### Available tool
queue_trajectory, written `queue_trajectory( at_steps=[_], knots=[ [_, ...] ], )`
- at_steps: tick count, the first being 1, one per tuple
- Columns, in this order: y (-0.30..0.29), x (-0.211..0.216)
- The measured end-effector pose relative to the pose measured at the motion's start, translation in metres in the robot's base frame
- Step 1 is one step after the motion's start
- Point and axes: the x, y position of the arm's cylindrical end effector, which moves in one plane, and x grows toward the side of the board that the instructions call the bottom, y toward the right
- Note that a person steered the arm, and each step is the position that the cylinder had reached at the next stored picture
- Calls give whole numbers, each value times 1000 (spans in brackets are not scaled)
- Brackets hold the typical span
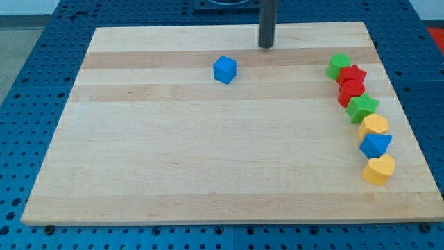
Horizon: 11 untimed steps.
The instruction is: Point at the yellow hexagon
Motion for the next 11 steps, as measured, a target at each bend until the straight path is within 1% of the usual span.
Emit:
queue_trajectory(
  at_steps=[1, 2, 3, 4, 6, 7, 10, 11],
  knots=[
    [84, -4],
    [183, -7],
    [245, 2],
    [248, 7],
    [248, 118],
    [248, 128],
    [247, 218],
    [236, 238]
  ],
)
